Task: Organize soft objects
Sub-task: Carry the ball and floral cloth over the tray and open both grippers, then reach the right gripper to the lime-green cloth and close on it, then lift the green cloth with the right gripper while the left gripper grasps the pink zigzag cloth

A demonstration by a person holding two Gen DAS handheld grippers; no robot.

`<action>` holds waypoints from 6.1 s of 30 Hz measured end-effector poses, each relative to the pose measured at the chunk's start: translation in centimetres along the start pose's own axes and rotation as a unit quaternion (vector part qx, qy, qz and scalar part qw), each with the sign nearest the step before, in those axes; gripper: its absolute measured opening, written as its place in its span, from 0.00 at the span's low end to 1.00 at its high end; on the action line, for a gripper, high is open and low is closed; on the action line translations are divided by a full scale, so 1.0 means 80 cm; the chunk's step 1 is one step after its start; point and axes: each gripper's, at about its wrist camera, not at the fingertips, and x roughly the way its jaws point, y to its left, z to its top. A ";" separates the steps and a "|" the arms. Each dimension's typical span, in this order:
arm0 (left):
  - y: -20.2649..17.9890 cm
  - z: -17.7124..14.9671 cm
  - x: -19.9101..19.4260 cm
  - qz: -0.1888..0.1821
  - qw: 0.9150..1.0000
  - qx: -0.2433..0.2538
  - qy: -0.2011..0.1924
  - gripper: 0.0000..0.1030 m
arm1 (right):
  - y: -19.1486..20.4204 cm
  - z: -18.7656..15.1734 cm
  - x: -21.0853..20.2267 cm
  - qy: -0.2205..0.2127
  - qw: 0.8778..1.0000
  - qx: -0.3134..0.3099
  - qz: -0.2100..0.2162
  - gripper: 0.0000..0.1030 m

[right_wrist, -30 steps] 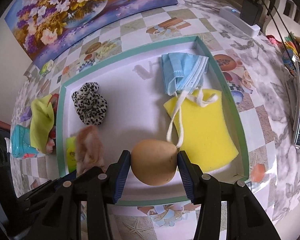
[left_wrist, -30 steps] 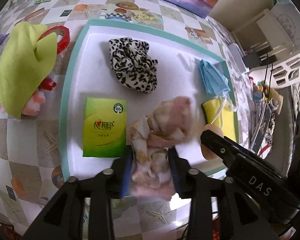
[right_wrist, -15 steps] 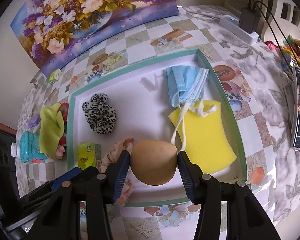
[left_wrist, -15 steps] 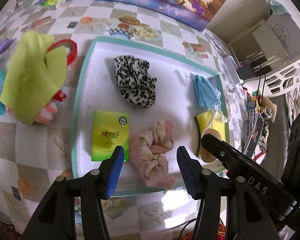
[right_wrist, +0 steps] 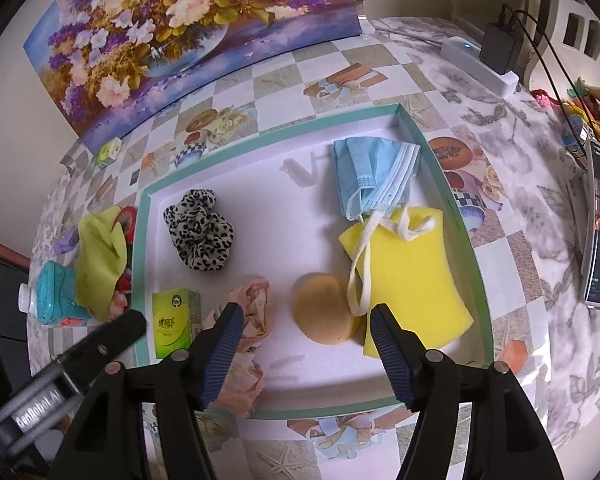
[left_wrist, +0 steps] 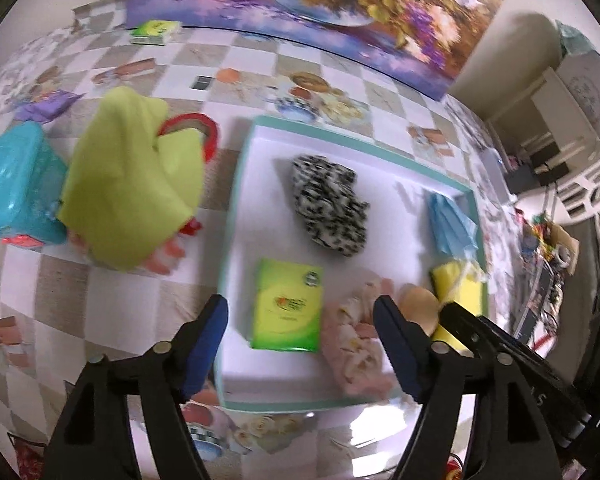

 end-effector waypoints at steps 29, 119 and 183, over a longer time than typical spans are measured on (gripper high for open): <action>0.043 0.020 -0.010 0.090 0.995 0.000 -0.042 0.98 | 0.042 -0.004 0.002 -0.025 0.995 -0.074 -0.055 1.00; 0.205 0.141 -0.090 0.093 0.986 -0.111 -0.087 0.98 | 0.317 0.053 0.050 -0.021 0.965 -0.202 0.169 0.02; 0.127 0.149 0.006 0.103 0.994 -0.022 -0.019 0.05 | 0.141 0.123 -0.084 -0.146 0.980 -0.046 0.130 0.02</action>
